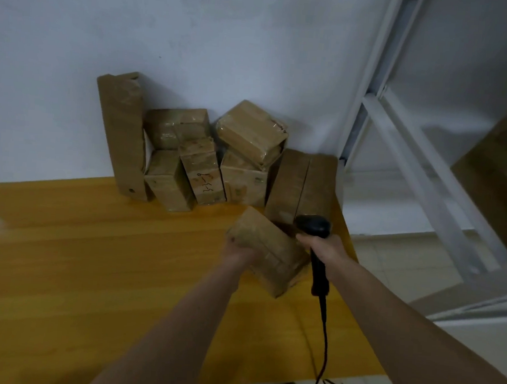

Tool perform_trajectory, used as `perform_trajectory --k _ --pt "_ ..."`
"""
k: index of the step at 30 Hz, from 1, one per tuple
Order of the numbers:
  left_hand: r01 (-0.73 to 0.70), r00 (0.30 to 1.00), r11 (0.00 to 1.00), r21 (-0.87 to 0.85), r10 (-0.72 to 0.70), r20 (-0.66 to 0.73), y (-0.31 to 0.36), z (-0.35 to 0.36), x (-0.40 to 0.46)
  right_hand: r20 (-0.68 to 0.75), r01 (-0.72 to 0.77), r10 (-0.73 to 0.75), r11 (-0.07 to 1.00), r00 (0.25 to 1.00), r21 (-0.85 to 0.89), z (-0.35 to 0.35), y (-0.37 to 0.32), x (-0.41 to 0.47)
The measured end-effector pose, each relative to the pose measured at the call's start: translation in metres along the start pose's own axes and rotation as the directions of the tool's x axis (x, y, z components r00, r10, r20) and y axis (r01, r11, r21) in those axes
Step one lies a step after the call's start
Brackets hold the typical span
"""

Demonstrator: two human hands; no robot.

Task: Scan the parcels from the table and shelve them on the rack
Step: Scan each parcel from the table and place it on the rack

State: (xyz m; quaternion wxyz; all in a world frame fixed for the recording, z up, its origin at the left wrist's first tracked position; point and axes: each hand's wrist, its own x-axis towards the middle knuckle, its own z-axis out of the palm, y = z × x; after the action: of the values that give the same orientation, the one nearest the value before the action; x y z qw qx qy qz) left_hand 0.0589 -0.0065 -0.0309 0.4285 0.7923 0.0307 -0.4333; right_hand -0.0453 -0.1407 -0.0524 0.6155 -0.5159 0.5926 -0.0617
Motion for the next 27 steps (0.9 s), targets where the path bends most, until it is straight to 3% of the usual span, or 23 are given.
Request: perform_trajectory --k 5,8,17,23,27 --pt "0.01 0.99 0.998 0.063 -0.001 -0.142 -0.012 0.012 0.009 0.083 -0.056 0.055 0.998 0.995 0.013 0.004 0.026 -0.021" --pt "0.075 0.977 0.969 0.237 -0.023 -0.214 -0.013 0.029 0.004 0.056 -0.054 0.052 0.998 0.997 0.039 0.0 0.033 -0.024" --pt "0.146 0.957 0.898 0.415 -0.022 -0.29 -0.02 0.065 0.008 -0.003 -0.045 0.045 0.996 0.999 0.077 -0.026 0.042 -0.024" --pt "0.181 0.963 0.896 0.405 -0.076 -0.26 -0.018 0.025 0.013 0.042 -0.052 0.049 0.995 0.998 0.087 -0.022 0.033 -0.031" --pt "0.038 0.99 0.992 0.123 -0.021 -0.138 -0.034 -0.015 0.027 0.047 -0.044 0.039 0.995 0.998 0.094 -0.014 0.028 -0.035"
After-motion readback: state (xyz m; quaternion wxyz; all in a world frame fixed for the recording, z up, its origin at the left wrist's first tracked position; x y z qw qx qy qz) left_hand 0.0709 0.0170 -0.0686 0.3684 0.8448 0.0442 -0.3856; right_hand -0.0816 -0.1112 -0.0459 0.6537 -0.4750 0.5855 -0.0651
